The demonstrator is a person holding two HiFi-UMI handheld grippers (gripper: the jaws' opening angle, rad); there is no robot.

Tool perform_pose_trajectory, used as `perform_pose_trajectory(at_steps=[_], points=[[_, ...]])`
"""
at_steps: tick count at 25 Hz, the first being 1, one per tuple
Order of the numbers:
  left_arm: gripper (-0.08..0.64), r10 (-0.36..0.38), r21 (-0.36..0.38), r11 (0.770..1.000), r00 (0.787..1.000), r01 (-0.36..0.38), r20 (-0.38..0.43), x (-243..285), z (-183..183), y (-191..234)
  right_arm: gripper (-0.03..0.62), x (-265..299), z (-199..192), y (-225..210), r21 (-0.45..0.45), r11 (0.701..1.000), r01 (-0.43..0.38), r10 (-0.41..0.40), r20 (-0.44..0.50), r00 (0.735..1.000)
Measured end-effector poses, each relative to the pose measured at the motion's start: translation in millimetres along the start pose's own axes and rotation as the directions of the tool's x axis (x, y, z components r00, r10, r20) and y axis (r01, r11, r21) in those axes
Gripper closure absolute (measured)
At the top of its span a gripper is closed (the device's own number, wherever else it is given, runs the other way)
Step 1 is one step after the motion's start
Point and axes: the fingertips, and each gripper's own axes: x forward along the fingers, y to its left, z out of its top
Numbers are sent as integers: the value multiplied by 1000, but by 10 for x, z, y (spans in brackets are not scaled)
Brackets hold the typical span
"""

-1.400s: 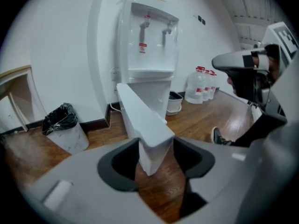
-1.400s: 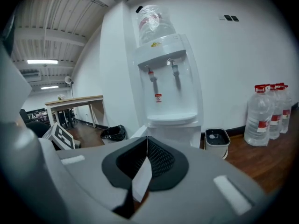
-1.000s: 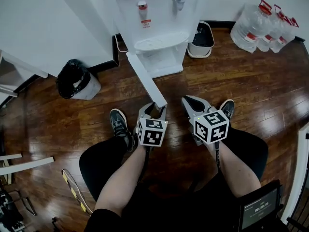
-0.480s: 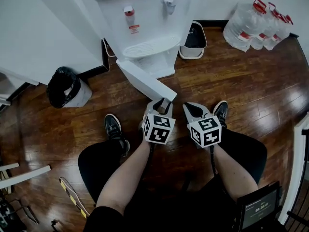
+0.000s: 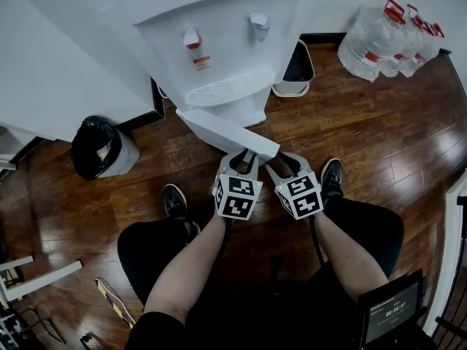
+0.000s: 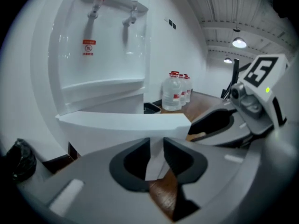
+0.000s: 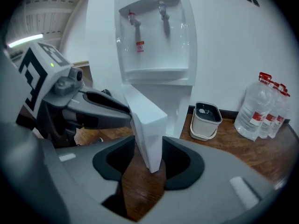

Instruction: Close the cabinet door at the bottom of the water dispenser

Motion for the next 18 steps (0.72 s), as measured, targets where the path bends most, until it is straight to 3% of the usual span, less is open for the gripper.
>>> perform_pose_trajectory(at_steps=[2, 9, 11, 14, 18], points=[[449, -17, -20, 1000, 1000, 17, -3, 32, 26, 19, 388, 130, -52, -24, -1, 1000, -8, 8, -42, 999], [419, -60, -4, 998, 998, 60, -22, 71, -24, 28, 351, 344, 73, -240, 67, 997, 49, -45, -59, 997], [413, -25, -20, 999, 999, 25, -33, 85, -101, 139, 351, 389, 98, -316, 75, 995, 68, -64, -56, 996], [413, 56, -99, 993, 997, -60, -45, 121, -207, 450, 344, 441, 146, -377, 86, 992, 88, -84, -49, 995], [413, 144, -241, 959, 988, -152, -50, 132, -226, 812, 317, 495, 188, -450, 103, 988, 112, -108, -45, 993]])
